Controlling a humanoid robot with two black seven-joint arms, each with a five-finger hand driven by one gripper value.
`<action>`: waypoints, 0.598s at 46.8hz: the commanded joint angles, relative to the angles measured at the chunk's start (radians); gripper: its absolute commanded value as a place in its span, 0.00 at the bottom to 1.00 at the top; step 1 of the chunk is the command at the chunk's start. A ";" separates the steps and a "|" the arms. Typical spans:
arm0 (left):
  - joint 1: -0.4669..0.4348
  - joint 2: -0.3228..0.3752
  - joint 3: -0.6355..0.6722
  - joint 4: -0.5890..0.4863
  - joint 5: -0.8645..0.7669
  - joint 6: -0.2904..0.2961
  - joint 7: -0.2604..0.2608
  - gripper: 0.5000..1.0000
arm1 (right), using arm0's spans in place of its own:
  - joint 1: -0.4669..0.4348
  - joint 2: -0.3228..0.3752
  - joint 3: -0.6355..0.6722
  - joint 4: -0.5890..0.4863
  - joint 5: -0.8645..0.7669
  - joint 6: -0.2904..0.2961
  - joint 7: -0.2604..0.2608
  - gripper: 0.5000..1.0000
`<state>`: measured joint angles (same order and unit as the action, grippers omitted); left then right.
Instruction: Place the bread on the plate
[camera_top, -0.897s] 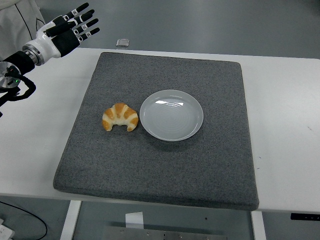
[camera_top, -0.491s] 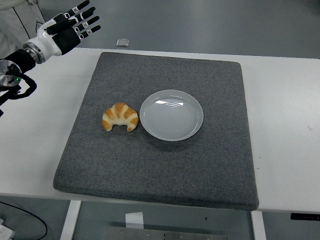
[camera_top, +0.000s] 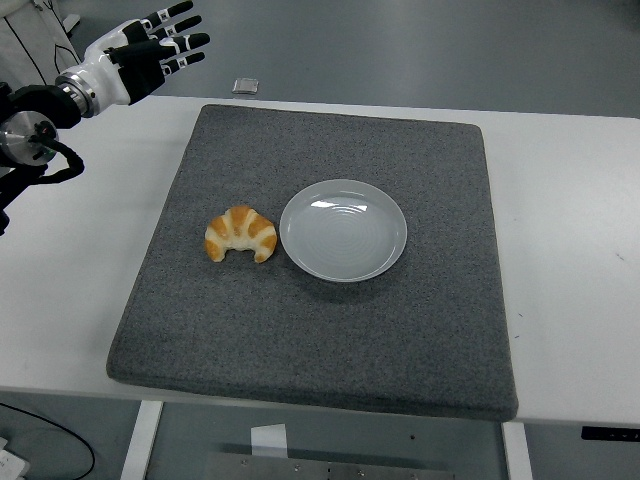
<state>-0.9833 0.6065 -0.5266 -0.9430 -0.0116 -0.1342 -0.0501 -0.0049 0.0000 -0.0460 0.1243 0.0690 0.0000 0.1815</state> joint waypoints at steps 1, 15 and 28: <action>0.002 0.001 -0.001 -0.034 0.036 0.015 -0.002 1.00 | -0.001 0.000 0.000 0.000 0.000 0.000 0.001 0.86; -0.058 0.133 0.062 -0.215 0.156 0.005 -0.023 0.98 | 0.000 0.000 0.000 0.000 0.000 0.000 -0.001 0.86; -0.144 0.272 0.152 -0.321 0.321 -0.056 -0.025 0.98 | 0.000 0.000 0.000 0.000 0.000 0.000 0.001 0.86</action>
<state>-1.1104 0.8628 -0.3987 -1.2571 0.2661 -0.1705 -0.0757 -0.0054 0.0000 -0.0461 0.1242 0.0690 0.0000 0.1818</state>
